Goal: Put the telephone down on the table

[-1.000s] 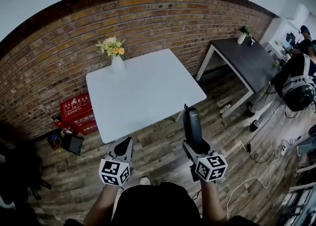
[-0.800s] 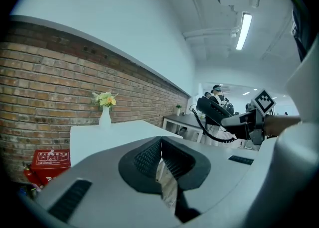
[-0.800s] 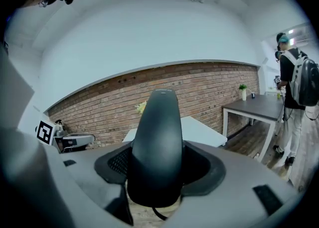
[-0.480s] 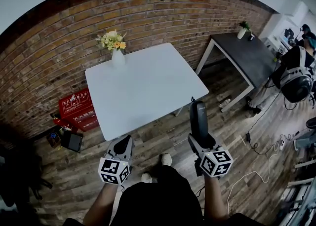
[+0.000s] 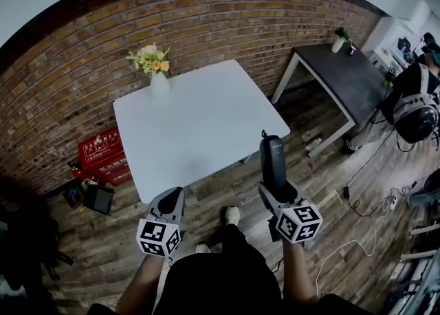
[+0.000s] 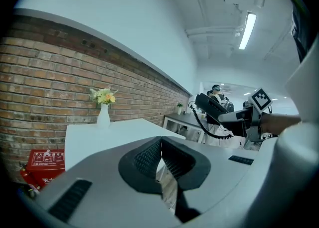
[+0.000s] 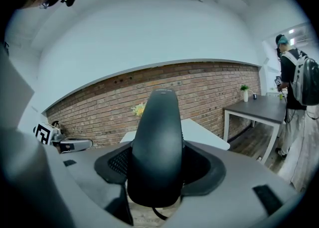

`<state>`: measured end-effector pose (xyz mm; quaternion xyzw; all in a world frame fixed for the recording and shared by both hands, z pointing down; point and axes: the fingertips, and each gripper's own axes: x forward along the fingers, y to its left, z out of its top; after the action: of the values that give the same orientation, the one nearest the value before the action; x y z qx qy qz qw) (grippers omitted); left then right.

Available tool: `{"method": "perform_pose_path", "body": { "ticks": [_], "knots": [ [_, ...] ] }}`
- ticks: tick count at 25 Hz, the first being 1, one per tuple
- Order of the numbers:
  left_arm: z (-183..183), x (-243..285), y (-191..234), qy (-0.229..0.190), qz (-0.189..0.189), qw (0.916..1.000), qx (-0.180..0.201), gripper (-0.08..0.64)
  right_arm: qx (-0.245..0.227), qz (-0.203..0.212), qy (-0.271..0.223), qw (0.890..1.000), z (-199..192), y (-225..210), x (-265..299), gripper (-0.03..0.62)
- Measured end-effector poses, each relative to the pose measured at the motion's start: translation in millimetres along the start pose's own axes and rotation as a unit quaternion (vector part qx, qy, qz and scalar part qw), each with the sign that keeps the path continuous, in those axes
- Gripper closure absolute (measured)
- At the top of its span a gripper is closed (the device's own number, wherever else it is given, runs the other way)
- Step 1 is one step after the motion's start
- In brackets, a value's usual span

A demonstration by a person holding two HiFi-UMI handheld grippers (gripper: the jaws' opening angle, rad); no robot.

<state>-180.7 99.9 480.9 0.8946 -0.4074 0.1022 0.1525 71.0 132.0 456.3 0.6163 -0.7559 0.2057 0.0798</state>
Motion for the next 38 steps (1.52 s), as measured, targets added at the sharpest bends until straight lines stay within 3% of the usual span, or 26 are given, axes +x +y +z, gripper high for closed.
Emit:
{"method": "perform_pose_path", "body": {
  "ticks": [9, 24, 31, 38],
  "knots": [
    [29, 74, -2, 0.000, 0.012, 0.9999, 0.003, 0.546, 0.003, 0.024, 0.010, 1.000, 25, -51, 53, 0.308],
    [70, 195, -6, -0.004, 0.079, 0.9969, 0.003, 0.546, -0.016, 0.102, 0.043, 0.994, 70, -139, 150, 0.308],
    [75, 226, -6, -0.003, 0.099, 0.9950, -0.011, 0.545, -0.025, 0.129, 0.055, 0.990, 78, -161, 179, 0.308],
    [74, 242, 2, 0.012, 0.103, 0.9945, -0.011, 0.545, -0.025, 0.130, 0.055, 0.990, 85, -173, 207, 0.308]
  ]
}}
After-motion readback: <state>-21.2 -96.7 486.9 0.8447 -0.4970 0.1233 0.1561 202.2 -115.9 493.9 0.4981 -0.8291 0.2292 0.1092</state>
